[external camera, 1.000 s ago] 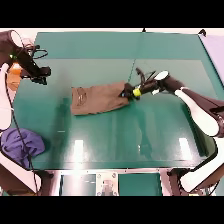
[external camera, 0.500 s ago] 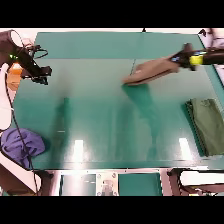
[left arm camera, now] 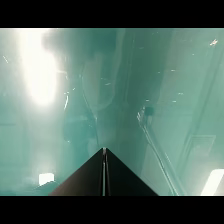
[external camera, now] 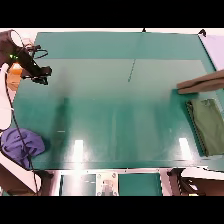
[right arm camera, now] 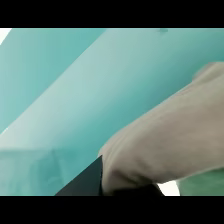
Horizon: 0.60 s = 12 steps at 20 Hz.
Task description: Fold the shirts.
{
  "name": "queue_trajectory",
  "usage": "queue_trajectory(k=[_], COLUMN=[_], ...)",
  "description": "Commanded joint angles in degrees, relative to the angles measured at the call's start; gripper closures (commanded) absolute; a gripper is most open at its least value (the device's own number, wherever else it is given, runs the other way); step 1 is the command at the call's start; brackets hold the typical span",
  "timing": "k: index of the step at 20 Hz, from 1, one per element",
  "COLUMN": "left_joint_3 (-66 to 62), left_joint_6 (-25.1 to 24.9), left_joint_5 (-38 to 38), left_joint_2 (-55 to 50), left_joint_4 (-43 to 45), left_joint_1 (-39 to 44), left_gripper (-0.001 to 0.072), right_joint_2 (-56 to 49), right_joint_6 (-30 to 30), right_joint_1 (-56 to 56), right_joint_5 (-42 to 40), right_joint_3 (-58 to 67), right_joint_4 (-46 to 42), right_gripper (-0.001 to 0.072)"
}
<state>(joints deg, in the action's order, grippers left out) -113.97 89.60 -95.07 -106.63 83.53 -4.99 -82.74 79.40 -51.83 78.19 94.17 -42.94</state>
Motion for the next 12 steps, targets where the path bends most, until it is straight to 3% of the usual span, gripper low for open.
queue_trajectory(k=[1,4,8,12], left_joint_3=[0.0,0.0,0.0,0.0], left_joint_6=[0.0,-0.1,-0.1,0.0], left_joint_5=[-0.1,-0.1,-0.4,-0.9], left_joint_2=[0.0,0.0,0.0,0.0], left_joint_4=[0.0,0.0,-0.2,-0.7], left_joint_1=[0.0,0.0,0.0,0.0], left_gripper=[0.0683,0.0683,0.0683,0.0683], right_joint_2=[0.1,0.1,1.3,4.1], right_joint_6=[-0.1,2.6,4.9,12.6], right_joint_1=[-4.7,-4.7,-4.7,-4.7], right_joint_5=[5.4,12.8,18.4,23.9], right_joint_3=[3.7,8.6,7.9,2.8], right_joint_4=[-4.4,-14.8,-18.9,-33.0], right_gripper=[0.0691,0.0691,0.0691,0.0691])
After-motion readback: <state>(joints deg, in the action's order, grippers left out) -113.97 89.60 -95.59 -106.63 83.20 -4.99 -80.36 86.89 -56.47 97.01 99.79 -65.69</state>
